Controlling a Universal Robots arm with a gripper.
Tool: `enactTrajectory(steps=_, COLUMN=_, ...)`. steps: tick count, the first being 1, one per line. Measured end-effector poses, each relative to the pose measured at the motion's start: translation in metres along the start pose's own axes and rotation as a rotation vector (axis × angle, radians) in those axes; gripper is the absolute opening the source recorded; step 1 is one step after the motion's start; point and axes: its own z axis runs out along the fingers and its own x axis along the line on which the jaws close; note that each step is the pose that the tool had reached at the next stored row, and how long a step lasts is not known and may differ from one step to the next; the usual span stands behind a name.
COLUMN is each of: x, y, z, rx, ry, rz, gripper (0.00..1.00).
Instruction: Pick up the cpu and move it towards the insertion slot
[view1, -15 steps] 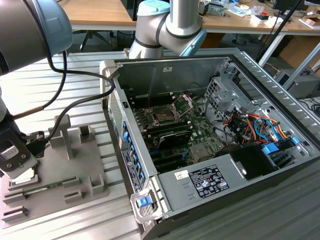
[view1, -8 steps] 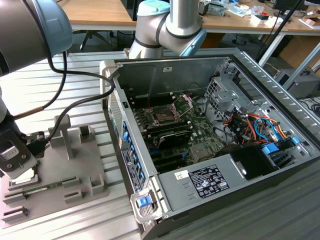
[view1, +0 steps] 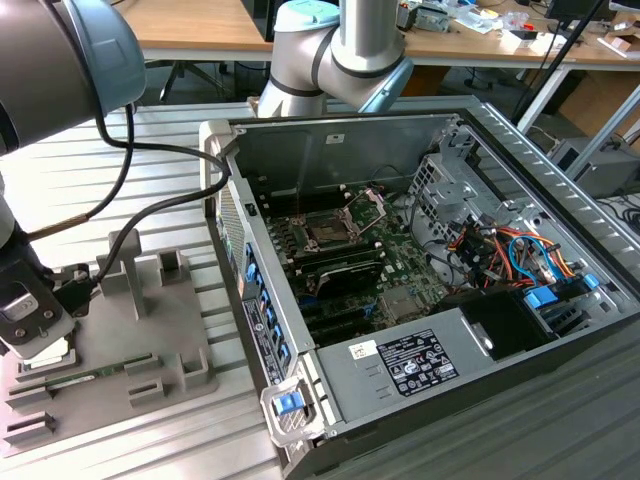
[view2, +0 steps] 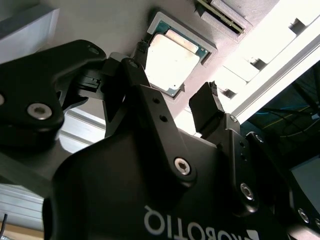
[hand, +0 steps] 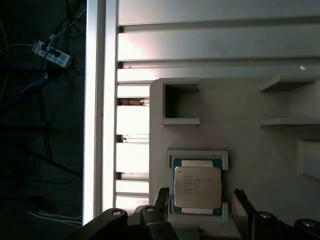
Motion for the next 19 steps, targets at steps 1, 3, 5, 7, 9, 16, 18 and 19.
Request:
enactTrajectory(steps=1, x=0.0000, y=0.0000, z=0.0001, rx=0.0000, ry=0.0001, rz=0.000, gripper=0.62)
enactTrajectory(steps=3, x=0.0000, y=0.0000, z=0.0005, rx=0.0000, ry=0.0001, rz=0.000, gripper=0.62)
enactTrajectory(steps=5, x=0.0000, y=0.0000, z=0.0008, rx=0.0000, ry=0.0001, rz=0.000, gripper=0.62)
enactTrajectory(steps=7, x=0.0000, y=0.0000, z=0.0013, rx=0.0000, ry=0.0000, rz=0.000, gripper=0.62)
enactTrajectory(steps=9, x=0.0000, y=-0.0001, z=0.0016, rx=0.0001, ry=0.0001, rz=0.000, gripper=0.62)
enactTrajectory(steps=16, x=0.0000, y=-0.0001, z=0.0039, rx=0.0001, ry=0.0001, rz=0.000, gripper=0.62)
enactTrajectory(steps=18, x=0.0000, y=-0.0002, z=0.0044, rx=0.0001, ry=0.0001, rz=0.000, gripper=0.62)
enactTrajectory(steps=19, x=0.0000, y=-0.0002, z=0.0048, rx=0.0001, ry=0.0001, rz=0.000, gripper=0.62)
